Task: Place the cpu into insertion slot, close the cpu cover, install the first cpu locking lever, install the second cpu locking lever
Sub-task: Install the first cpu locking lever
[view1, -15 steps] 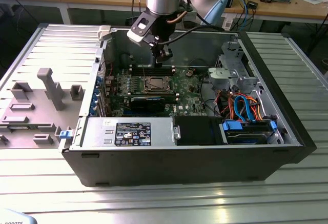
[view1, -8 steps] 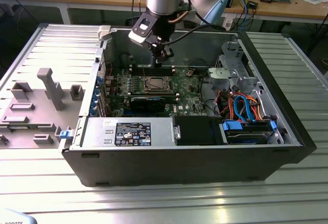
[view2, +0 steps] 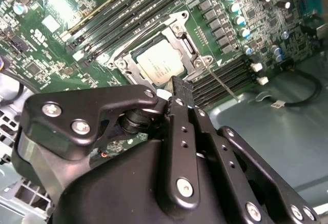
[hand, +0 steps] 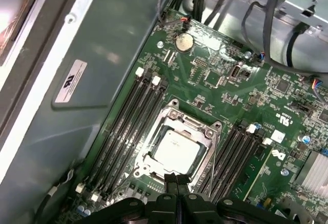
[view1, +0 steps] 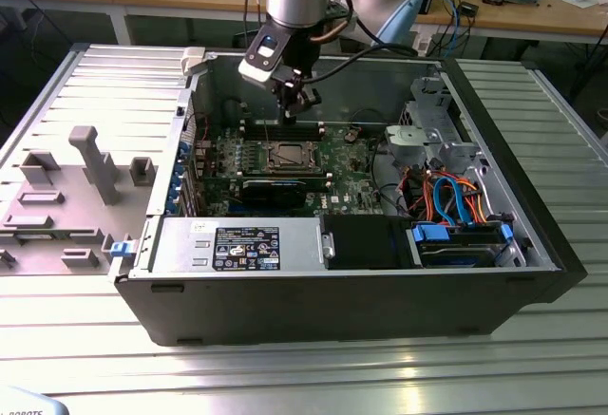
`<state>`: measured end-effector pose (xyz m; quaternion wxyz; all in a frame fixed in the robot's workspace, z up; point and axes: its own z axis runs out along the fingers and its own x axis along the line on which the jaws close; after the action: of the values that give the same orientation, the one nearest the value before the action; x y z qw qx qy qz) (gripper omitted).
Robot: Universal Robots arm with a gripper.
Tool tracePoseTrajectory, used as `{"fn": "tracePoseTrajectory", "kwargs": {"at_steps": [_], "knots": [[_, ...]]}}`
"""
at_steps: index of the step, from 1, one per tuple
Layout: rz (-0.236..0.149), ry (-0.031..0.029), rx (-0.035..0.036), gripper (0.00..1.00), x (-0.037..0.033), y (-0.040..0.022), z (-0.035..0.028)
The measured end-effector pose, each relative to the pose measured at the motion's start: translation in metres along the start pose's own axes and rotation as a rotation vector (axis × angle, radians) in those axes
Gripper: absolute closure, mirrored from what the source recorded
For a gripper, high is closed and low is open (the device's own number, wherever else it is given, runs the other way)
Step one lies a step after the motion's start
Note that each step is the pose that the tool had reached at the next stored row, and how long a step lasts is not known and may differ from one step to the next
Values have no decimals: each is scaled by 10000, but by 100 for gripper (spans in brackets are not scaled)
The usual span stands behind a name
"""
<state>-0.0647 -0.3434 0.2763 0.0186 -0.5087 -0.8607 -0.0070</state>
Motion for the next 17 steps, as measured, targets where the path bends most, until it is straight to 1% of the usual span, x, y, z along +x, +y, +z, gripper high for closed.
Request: {"fn": "tracePoseTrajectory", "kwargs": {"at_steps": [3,5,7,8,10,12,15,17], "knots": [[-465,-3,18,89,0,-1,0],[-871,-5,32,89,1,-1,1],[-1526,-9,58,89,0,-1,1],[-1717,-11,64,89,1,-1,1],[-1869,-16,65,89,1,-2,1],[-2120,-19,73,89,1,-2,1],[-2864,-23,103,89,2,-4,1],[-2909,-34,90,89,26,-48,2]]}}
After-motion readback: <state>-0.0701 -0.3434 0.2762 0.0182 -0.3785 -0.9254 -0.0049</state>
